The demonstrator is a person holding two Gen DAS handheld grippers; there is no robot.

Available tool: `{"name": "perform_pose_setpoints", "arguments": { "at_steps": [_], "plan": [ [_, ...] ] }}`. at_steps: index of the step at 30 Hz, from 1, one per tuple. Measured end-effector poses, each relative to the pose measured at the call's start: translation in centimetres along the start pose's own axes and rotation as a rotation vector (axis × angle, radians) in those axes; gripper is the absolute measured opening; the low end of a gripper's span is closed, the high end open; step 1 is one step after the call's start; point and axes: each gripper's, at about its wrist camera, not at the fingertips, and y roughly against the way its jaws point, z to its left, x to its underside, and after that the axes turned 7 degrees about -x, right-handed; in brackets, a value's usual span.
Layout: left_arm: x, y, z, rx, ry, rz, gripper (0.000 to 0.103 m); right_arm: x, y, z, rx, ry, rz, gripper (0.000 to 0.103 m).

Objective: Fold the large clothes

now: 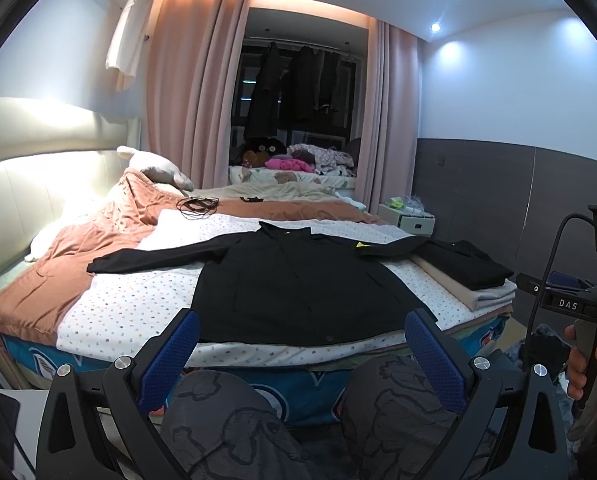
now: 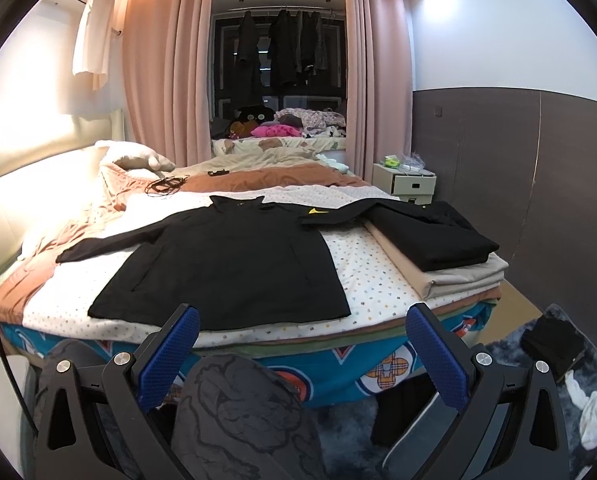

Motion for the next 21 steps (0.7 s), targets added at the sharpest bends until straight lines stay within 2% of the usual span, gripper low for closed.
{"name": "perform_pose_setpoints", "arguments": {
  "at_steps": [5, 12, 21],
  "plan": [
    [0.2, 0.1, 0.4, 0.006, 0.011, -0.007, 0.102, -0.5, 0.1, 0.2, 0.017, 0.006, 0.02, 0.103],
    [0.8, -0.7, 1.4, 0.003, 0.028, 0.005, 0.102, -1.0, -0.2, 0.7, 0.018, -0.001, 0.0, 0.103],
    [0.6, -4.1, 3.0, -0.046, 0.018, 0.046, 0.102, -1.9, -5.3, 2.6, -0.005, 0.012, 0.039, 0.103]
  ]
}}
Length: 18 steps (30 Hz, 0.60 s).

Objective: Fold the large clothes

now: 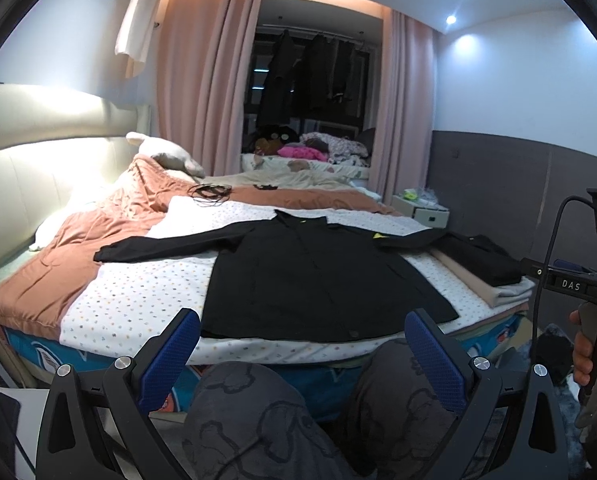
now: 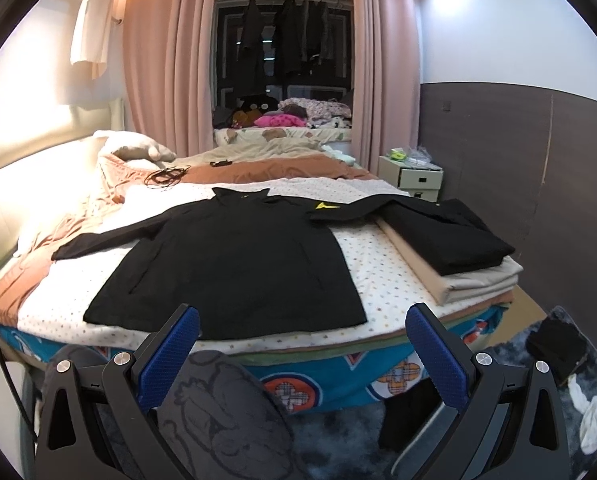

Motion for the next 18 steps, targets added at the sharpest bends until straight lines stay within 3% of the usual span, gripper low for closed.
{"name": "perform_pose_setpoints", "arguments": {
  "at_steps": [18],
  "plan": [
    [-3.0, -12.8, 6.9, -0.073, 0.081, 0.151, 0.102, -5.6, -14.1, 6.3, -0.087, -0.006, 0.076, 0.103]
  ]
}}
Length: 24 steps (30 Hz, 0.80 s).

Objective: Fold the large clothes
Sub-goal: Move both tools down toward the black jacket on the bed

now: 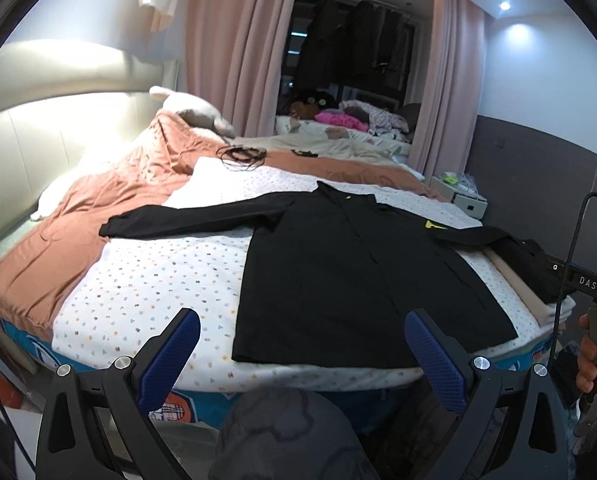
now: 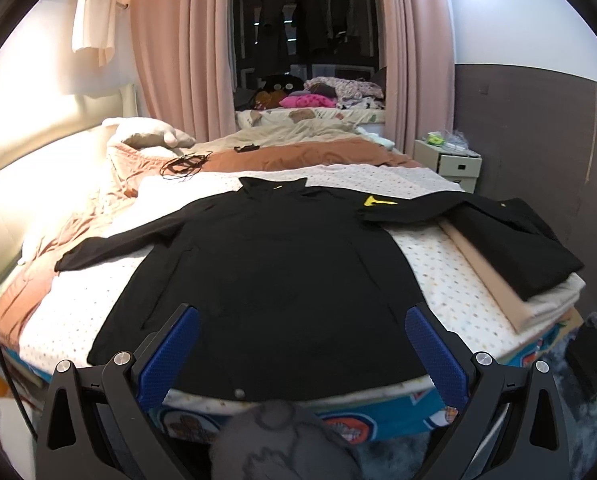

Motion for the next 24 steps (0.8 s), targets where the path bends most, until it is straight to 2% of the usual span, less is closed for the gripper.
{"name": "perform_pose_setpoints", "arguments": {
  "at_steps": [7, 24],
  "plan": [
    [-1.6, -4.7, 3.0, -0.044, 0.051, 0.069, 0.102, -2.3, -5.1, 2.6, -0.031, 0.029, 0.03, 0.103],
    [-5.1, -16.9, 11.7, -0.164, 0.179, 0.223, 0.102, -7.7, -20.9, 9.4, -0.197, 0.011, 0.115, 0.103]
  ]
}}
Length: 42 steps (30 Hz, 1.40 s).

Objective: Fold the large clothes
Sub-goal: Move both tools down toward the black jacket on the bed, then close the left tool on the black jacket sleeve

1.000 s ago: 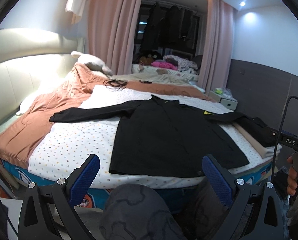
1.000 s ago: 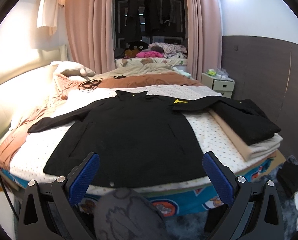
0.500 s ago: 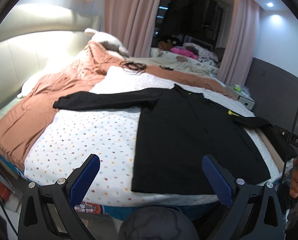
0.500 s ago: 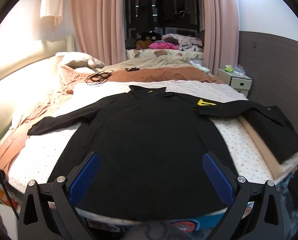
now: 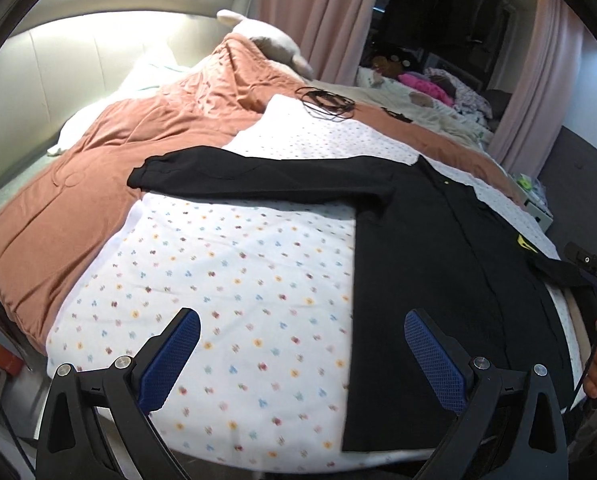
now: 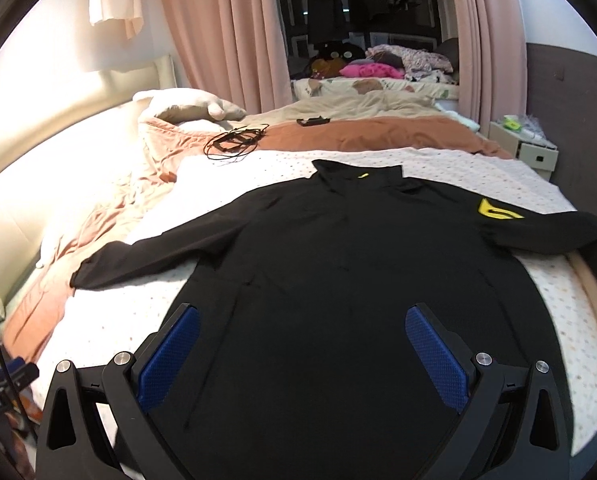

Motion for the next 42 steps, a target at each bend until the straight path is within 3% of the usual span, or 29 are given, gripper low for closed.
{"name": "perform_pose_setpoints", "arguments": {
  "at_steps": [5, 10, 14, 16, 18, 21, 26, 31, 42],
  "plan": [
    [-2.8, -2.8, 2.4, -0.049, 0.051, -0.003, 0.1, -2.2, -4.7, 0.8, -0.018, -0.028, 0.017, 0.103],
    [-5.6, -5.9, 5.1, -0.084, 0.12, 0.01, 0.084, -3.7, -8.5, 1.3, -0.056, -0.088, 0.022, 0.103],
    [-7.7, -7.9, 7.4, -0.121, 0.162, 0.01, 0.08, -4.6, -11.2, 1.9, -0.072, -0.098, 0.025, 0.103],
    [-8.6, -9.0, 8.7, -0.133, 0.189, 0.012, 0.067, -5.1, -12.8, 1.7, -0.074, -0.12, 0.03, 0.102],
    [-9.4, -10.0, 10.0, -0.149, 0.221, 0.023, 0.057, -5.4, -14.2, 1.6, -0.091, -0.135, 0.039, 0.095],
    [-10.8, -11.7, 11.6, -0.155, 0.262, 0.034, 0.056, -5.9, -16.5, 1.6, -0.076, -0.131, 0.062, 0.087],
    [-13.1, -14.7, 13.6, -0.177, 0.322, 0.055, 0.054, -6.7, -19.9, 0.8, -0.084, -0.153, 0.096, 0.086],
    [-14.6, -17.9, 15.8, -0.181, 0.403, 0.079, 0.054, -7.3, -22.6, 0.5, -0.103, -0.174, 0.119, 0.074],
    [-14.2, -25.2, 19.7, -0.229, 0.569, 0.21, 0.05, -7.5, -28.6, 1.4, -0.151, -0.166, 0.199, 0.054]
  ]
}}
